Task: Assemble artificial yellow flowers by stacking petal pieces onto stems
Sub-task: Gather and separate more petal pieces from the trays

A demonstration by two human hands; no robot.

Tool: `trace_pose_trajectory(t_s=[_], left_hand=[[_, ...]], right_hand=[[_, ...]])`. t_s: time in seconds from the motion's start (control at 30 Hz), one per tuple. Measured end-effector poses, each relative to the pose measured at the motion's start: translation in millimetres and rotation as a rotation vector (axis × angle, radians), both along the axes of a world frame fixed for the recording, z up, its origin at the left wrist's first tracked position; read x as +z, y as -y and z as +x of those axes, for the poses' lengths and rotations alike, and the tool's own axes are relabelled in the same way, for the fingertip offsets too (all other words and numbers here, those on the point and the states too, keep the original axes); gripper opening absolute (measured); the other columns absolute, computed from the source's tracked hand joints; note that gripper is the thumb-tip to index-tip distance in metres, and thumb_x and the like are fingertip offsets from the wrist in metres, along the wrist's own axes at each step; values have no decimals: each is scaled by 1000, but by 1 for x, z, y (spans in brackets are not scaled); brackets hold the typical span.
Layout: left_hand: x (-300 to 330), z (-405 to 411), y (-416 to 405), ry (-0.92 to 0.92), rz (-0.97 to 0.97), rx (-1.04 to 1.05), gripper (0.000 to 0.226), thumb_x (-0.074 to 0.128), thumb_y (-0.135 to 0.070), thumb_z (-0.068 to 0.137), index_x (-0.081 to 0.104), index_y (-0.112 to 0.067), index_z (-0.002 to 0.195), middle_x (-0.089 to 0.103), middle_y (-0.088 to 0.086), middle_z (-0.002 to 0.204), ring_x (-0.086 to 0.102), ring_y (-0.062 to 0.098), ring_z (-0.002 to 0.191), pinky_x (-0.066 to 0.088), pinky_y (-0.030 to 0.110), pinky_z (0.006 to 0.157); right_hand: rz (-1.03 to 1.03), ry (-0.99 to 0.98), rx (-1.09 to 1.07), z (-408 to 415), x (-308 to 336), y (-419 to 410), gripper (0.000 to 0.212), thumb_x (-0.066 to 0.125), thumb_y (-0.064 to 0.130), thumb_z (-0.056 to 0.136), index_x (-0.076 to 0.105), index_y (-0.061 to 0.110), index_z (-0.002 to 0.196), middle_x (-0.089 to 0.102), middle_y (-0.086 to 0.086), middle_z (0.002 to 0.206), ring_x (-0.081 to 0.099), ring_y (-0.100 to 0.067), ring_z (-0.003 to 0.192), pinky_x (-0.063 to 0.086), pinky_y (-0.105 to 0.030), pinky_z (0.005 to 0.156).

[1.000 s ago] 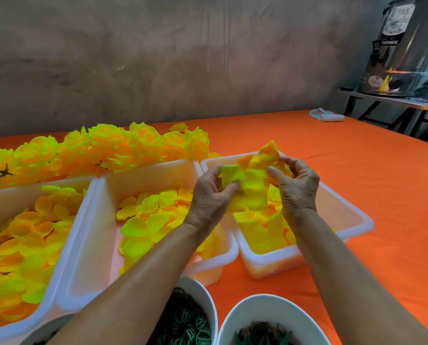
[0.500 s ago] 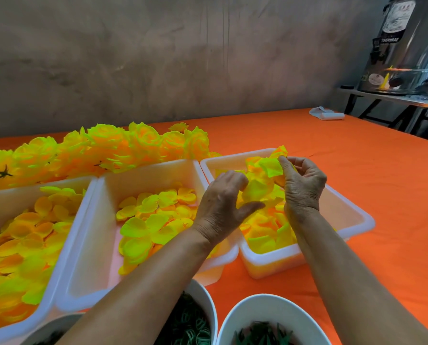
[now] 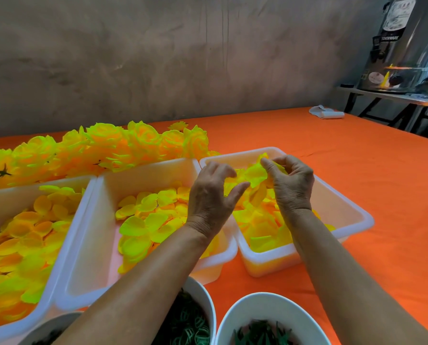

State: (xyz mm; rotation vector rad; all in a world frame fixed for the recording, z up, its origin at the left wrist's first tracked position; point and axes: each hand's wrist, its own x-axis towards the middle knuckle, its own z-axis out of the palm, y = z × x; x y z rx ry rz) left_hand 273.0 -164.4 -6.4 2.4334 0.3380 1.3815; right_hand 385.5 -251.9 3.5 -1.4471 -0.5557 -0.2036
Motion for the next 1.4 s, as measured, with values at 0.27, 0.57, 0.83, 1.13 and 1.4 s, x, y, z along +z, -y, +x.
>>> trace_pose_trajectory(t_s=[0.27, 0.57, 0.83, 1.13, 1.4], left_hand=[[-1, 0, -4, -119, -117, -88, 50, 79, -27, 72, 63, -6, 115, 65, 8, 94, 57, 23, 66, 46, 29, 64], [2, 0, -8, 24, -595, -165, 6, 67, -6, 84, 71, -2, 84, 59, -2, 67, 47, -3, 55, 45, 23, 59], [3, -1, -18, 261, -929, -108, 15, 51, -7, 96, 65, -5, 91, 64, 12, 82, 60, 15, 59, 53, 20, 47], [5, -2, -17, 303, -1031, -197, 15, 47, 1, 96, 62, 3, 95, 61, 14, 88, 61, 17, 63, 52, 16, 49], [5, -2, -10, 162, -817, -237, 11, 66, -1, 84, 68, -9, 91, 63, 2, 79, 54, 7, 70, 51, 31, 63]], right_hand=[[-103, 85, 205, -1, -6, -3, 17, 78, 18, 76, 64, 15, 66, 60, 1, 63, 50, -7, 59, 43, -22, 53], [-76, -48, 412, -9, -2, -2, 19, 80, 12, 70, 61, 14, 64, 59, -2, 57, 51, -7, 46, 43, -20, 44], [-115, -90, 393, -7, -2, -2, 21, 81, 5, 66, 63, 16, 69, 62, 2, 65, 56, -2, 59, 51, -20, 57], [-14, -233, 92, 9, -6, -1, 9, 66, 6, 83, 67, 14, 80, 65, -10, 78, 56, -21, 72, 54, -44, 74], [-85, -306, -220, 25, -13, 1, 21, 63, 11, 80, 72, 9, 99, 71, -13, 90, 66, -29, 88, 51, -46, 88]])
